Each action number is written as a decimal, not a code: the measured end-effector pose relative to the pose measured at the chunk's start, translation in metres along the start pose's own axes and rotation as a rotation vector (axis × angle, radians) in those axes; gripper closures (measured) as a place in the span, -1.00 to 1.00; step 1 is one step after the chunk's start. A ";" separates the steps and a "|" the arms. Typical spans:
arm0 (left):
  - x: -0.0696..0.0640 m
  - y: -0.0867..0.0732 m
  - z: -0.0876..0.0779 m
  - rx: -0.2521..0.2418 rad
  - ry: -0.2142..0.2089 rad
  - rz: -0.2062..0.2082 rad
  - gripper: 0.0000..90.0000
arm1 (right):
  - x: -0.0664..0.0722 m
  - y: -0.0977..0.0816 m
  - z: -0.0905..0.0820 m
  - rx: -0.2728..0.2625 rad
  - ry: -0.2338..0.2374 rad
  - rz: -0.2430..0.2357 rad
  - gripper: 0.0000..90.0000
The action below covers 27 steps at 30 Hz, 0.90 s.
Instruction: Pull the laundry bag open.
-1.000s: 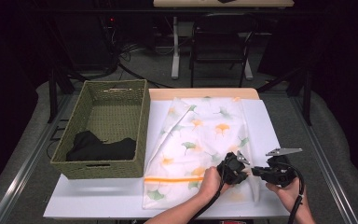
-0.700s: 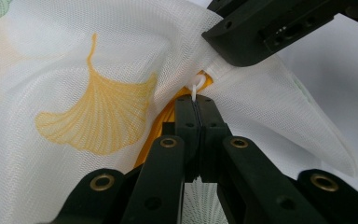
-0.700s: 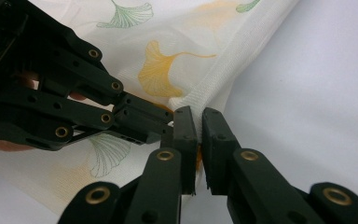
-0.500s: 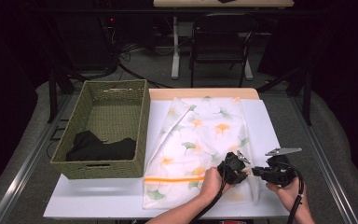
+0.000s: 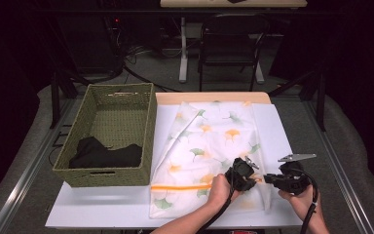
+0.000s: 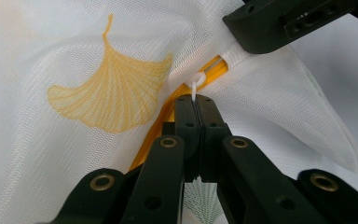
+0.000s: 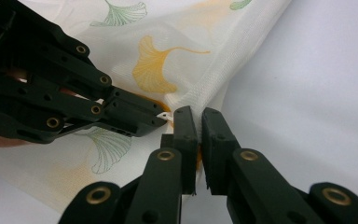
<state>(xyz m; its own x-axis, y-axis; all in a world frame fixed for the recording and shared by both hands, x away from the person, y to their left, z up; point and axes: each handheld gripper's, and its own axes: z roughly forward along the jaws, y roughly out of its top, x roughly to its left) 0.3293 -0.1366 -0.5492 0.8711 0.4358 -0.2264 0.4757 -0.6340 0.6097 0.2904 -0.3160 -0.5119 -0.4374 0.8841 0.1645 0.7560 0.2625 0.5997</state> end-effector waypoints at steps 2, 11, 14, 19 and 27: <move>0.001 0.000 -0.001 -0.002 -0.005 -0.008 1.00 | -0.001 0.000 0.000 -0.002 -0.001 0.000 0.90; 0.004 -0.003 -0.007 0.003 0.008 -0.019 1.00 | -0.003 -0.001 -0.004 -0.010 -0.007 0.008 0.90; 0.006 -0.005 -0.009 0.012 0.014 -0.018 1.00 | -0.003 -0.001 -0.004 -0.010 -0.006 0.011 0.90; 0.009 -0.009 -0.013 0.018 0.017 -0.024 1.00 | -0.004 -0.001 -0.003 -0.009 -0.003 0.013 0.90; 0.012 -0.011 -0.020 -0.007 0.023 -0.053 1.00 | -0.005 -0.001 -0.003 -0.009 -0.003 0.022 0.90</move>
<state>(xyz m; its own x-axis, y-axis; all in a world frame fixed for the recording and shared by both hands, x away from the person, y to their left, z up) 0.3317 -0.1116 -0.5439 0.8415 0.4833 -0.2415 0.5204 -0.6049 0.6028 0.2898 -0.3217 -0.5109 -0.4196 0.8907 0.1752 0.7610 0.2400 0.6027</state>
